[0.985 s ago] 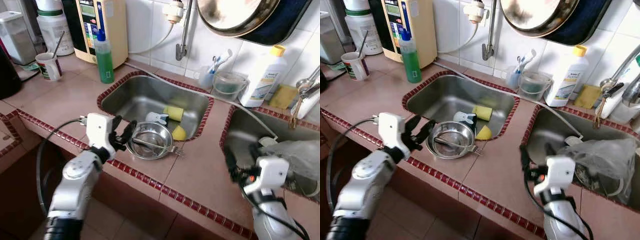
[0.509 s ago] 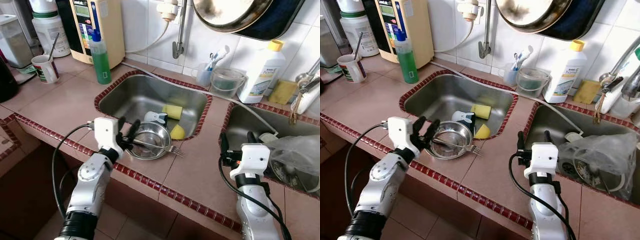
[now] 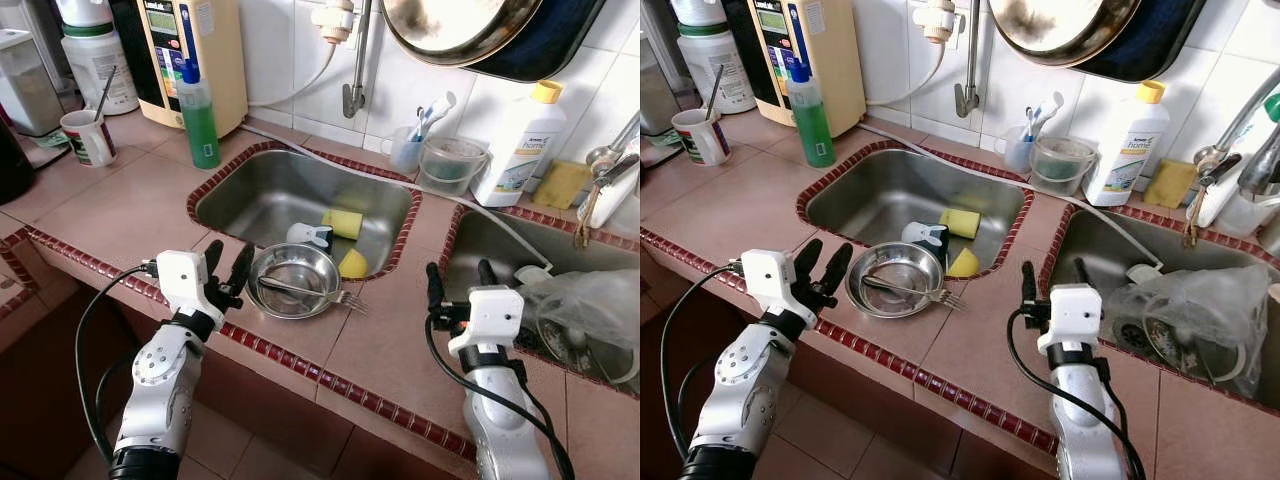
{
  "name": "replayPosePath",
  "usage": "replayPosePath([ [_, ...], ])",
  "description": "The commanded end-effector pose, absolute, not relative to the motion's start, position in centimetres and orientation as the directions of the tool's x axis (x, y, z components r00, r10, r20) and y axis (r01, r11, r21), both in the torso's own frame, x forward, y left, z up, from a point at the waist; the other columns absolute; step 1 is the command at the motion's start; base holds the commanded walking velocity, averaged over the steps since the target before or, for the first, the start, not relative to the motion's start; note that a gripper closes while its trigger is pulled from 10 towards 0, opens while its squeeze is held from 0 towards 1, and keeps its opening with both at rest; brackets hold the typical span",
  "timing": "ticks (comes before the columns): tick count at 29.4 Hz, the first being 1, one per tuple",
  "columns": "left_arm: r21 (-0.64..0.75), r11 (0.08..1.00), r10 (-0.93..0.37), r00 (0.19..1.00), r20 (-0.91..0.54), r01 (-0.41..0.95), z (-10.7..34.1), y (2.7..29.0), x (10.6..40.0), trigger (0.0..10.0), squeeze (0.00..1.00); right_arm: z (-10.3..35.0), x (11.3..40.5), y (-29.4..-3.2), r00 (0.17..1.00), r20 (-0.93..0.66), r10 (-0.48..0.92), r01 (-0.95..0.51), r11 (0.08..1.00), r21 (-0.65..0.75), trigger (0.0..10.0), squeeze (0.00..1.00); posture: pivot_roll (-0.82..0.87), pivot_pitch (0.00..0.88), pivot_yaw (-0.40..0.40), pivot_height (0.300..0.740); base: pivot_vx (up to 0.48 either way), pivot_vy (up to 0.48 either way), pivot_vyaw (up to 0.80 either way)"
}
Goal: Kitchen organization
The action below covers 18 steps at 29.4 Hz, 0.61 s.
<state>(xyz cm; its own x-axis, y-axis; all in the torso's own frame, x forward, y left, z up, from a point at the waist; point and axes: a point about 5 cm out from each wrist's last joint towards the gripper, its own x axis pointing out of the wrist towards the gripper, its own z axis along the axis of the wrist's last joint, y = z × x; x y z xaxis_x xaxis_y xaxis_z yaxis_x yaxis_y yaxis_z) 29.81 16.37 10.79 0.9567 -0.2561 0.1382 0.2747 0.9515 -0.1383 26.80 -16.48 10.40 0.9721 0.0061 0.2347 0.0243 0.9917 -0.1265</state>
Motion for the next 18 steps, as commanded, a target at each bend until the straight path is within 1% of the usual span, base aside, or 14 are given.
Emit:
replayPosePath([
  [1,-0.121,0.953,-0.257,0.952,0.169,0.279,11.56,16.48,29.93,10.0,0.00,10.26,26.99,-16.65,0.974,0.227,0.008,0.023,0.991,-0.132,10.0,0.00,0.05,0.000,-0.058,0.740,0.000,0.000,0.00],
  [5,-0.105,0.953,-0.263,0.950,0.166,0.283,11.63,16.48,29.99,10.0,0.00,10.13,27.18,-16.92,0.977,0.212,-0.004,0.032,0.991,-0.128,10.0,0.00,0.05,0.000,-0.058,0.740,0.000,0.000,0.00],
  [13,-0.101,0.950,-0.276,0.947,0.165,0.294,11.75,16.40,30.19,10.0,0.00,10.25,27.25,-17.11,0.976,0.217,-0.007,0.036,0.991,-0.128,10.0,0.00,0.05,0.000,-0.054,0.740,0.000,0.000,-0.75],
  [18,-0.092,0.951,-0.277,0.947,0.164,0.294,11.92,16.56,30.38,10.0,0.00,10.25,27.28,-16.96,0.975,0.220,-0.005,0.036,0.990,-0.135,10.0,0.00,0.05,0.000,-0.054,0.740,0.000,0.401,-0.74],
])
